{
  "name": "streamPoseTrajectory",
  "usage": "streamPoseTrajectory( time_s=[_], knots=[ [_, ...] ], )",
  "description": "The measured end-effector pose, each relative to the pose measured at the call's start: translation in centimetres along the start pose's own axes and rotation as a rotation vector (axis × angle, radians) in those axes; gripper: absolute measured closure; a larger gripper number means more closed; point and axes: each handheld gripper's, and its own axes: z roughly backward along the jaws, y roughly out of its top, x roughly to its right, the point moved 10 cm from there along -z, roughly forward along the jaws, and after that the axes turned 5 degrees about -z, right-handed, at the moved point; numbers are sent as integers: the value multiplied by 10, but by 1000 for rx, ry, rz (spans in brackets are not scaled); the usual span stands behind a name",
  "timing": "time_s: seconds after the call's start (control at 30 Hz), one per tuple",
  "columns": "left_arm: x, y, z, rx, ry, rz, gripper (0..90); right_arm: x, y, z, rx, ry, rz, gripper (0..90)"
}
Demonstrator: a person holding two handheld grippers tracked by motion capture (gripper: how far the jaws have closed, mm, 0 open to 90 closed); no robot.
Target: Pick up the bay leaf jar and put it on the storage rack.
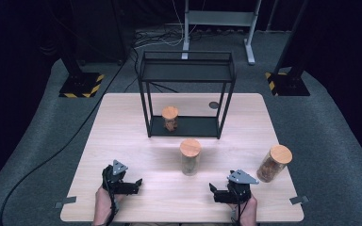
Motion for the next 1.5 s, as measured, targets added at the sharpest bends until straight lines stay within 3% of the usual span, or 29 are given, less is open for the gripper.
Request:
streamPoseTrajectory(
  time_s=[0.33, 0.47, 0.63, 0.8, 0.97, 1.5],
  knots=[
    [1, 0, 1, 1, -1, -4, 2, 1, -3, -3, -35, -85, 36, 11],
    [1, 0, 1, 1, -1, -3, 2, -7, 0, -6, -30, -63, 14, 12],
    [1, 0, 1, 2, 0, -4, 2, -27, 14, -13, 17, -10, -5, 19],
    [1, 0, 1, 3, 2, -5, 2, -49, 34, -23, 49, 36, 11, 20],
    [1, 0, 1, 6, 11, -15, 2, -63, 58, -35, 77, 51, 29, 20],
    [1, 0, 1, 2, -1, -4, 3, -74, 104, -55, 159, 68, 21, 8]
  ],
)
